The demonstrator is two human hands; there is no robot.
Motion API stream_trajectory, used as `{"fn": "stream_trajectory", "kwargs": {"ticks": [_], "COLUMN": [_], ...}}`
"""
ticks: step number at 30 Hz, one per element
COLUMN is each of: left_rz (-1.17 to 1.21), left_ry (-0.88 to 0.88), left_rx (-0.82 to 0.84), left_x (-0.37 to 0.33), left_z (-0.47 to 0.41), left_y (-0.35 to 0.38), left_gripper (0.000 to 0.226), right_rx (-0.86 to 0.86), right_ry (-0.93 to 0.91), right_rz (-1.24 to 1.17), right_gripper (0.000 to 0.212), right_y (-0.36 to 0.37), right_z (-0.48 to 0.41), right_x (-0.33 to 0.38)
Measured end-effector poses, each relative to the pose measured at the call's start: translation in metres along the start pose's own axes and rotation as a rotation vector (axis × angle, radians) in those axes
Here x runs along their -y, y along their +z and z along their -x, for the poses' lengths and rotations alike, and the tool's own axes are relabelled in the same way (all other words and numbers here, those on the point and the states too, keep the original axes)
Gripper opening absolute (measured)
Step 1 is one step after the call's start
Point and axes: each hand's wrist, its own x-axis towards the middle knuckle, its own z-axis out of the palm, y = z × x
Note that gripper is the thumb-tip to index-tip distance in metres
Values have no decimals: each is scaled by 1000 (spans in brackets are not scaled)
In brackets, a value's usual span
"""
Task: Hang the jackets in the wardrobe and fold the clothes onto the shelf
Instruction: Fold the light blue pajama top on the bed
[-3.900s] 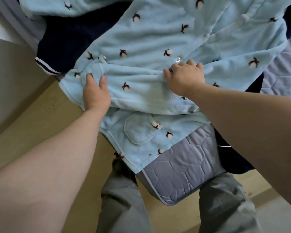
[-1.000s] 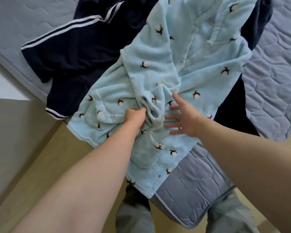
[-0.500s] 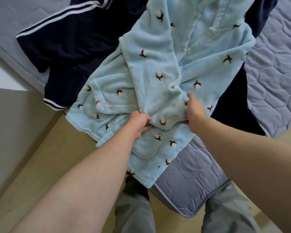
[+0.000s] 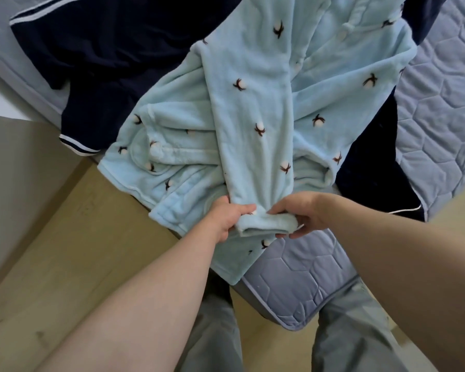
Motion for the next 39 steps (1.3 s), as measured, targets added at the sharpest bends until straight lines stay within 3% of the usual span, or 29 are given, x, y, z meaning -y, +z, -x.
{"fn": "stream_trajectory", "kwargs": {"ticks": [3, 5, 13, 19, 22, 26, 29, 35, 37, 39], "left_rz": [-147, -334, -924, -1032, -1033, -997, -1054, -1495, -1475, -1279], "left_ry": [35, 63, 109, 70, 62, 61, 71, 135, 141, 175], "left_rx": [-16, -32, -5, 62, 30, -86, -139, -223, -212, -198], "left_x": [11, 14, -11, -22, -15, -2, 2, -17, -26, -29], "left_z": [0, -1, -3, -6, -8, -12, -14, -8, -10, -10], "left_y": [-5, -8, -2, 1, 0, -3, -3, 2, -5, -18], "left_gripper": [32, 38, 59, 73, 64, 45, 40, 69, 73, 70], "right_rx": [-157, -242, -364, -328, -318, -443, -496, -530, -522, -549], "right_ry": [-9, -16, 46, 36, 78, -7, -22, -53, -54, -55], "right_rz": [76, 290, 779, 583, 577, 685, 616, 534, 453, 370], "right_gripper": [31, 31, 25, 15, 14, 15, 8, 3, 3, 4], "right_y": [4, 6, 10, 0, -3, -4, 1, 6, 2, -3], "right_z": [-7, -9, -2, 2, 1, -10, -19, -20, -21, -19], "right_x": [-6, -6, 24, 43, 39, 21, 8, -1, -2, -6]}}
